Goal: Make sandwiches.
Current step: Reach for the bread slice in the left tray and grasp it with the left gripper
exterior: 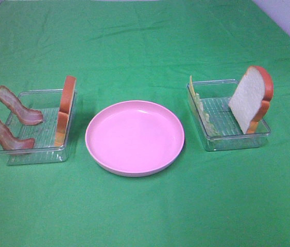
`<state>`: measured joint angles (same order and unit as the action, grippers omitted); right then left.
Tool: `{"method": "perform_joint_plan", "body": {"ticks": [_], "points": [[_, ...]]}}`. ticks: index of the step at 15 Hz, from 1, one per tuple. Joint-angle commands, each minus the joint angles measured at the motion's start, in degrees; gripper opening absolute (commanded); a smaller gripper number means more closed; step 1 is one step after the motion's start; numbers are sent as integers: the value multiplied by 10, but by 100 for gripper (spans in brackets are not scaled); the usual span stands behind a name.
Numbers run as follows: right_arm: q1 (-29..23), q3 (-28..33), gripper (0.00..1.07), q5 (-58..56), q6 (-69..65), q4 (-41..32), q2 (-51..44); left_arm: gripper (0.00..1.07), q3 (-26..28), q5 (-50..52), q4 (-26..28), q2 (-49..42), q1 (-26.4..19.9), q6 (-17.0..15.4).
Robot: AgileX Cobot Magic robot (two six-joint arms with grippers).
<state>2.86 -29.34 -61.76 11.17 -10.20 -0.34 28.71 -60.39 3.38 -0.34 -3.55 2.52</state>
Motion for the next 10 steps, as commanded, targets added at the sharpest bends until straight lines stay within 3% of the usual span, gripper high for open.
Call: {"method": "perform_joint_plan", "body": {"ticks": [1,7,10], "points": [[3,3,80,4,4,-2,-7,71,-1,5,2,-11,-2,0],[3,3,80,4,4,-2,-7,71,22,50,3,-3,-2,0],[3,3,80,4,4,-2,-7,71,41,103,35,67,-2,0]]}}
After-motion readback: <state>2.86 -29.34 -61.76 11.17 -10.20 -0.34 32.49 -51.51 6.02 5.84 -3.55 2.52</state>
